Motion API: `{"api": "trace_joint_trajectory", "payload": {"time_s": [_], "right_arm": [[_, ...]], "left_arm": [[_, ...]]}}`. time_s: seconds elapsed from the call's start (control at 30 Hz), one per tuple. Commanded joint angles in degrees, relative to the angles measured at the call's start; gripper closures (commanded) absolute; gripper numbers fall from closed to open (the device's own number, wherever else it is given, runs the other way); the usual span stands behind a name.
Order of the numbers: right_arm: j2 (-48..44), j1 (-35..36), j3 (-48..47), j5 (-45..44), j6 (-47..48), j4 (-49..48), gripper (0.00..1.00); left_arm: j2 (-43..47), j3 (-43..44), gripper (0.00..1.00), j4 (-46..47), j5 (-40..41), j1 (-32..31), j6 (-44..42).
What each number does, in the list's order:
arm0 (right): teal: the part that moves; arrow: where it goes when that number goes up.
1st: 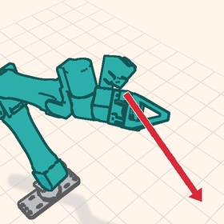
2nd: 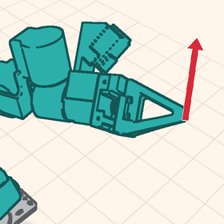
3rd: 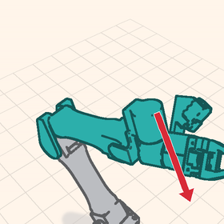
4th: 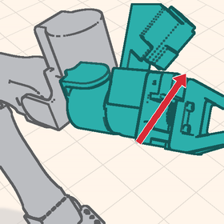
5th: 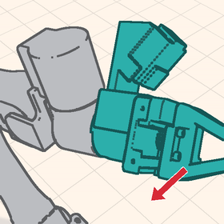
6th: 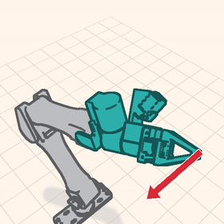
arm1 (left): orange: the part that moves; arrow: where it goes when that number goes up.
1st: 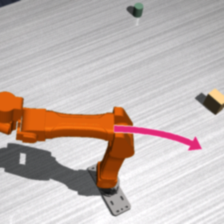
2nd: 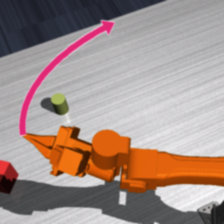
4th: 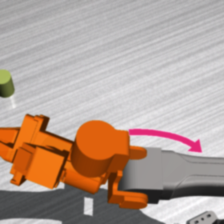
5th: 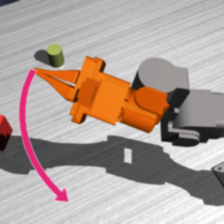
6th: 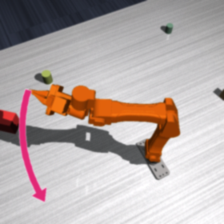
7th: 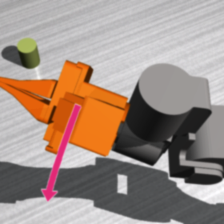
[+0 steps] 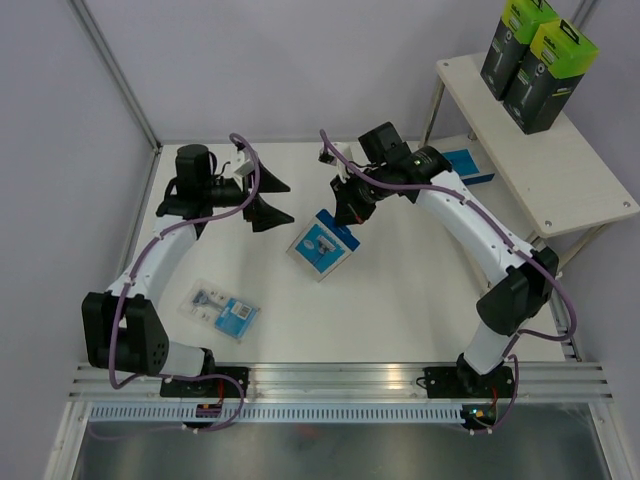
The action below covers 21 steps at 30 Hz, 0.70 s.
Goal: Place and organize the shaving razors onto the shelf
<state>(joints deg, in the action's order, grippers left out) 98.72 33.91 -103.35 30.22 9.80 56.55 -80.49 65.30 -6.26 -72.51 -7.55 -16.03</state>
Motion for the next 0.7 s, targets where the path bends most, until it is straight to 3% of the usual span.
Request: {"api": "trace_joint_trajectory", "payload": {"time_s": [0.0, 0.37, 0.67], "right_arm": [[2.2, 0.0, -3.8, 6.0, 2.9, 3.7, 1.0], [-0.4, 0.1, 0.0, 6.2, 3.2, 2.2, 1.0], [-2.3, 0.1, 2.5, 6.6, 4.0, 1.7, 1.0]], "left_arm": [[1.7, -1.4, 0.05, -1.1, -5.5, -0.8, -10.5], [-4.4, -2.2, 0.07, -1.7, -3.0, -8.8, -20.0], [-12.1, 1.0, 0.1, -1.8, -3.9, -11.5, -22.4]]}}
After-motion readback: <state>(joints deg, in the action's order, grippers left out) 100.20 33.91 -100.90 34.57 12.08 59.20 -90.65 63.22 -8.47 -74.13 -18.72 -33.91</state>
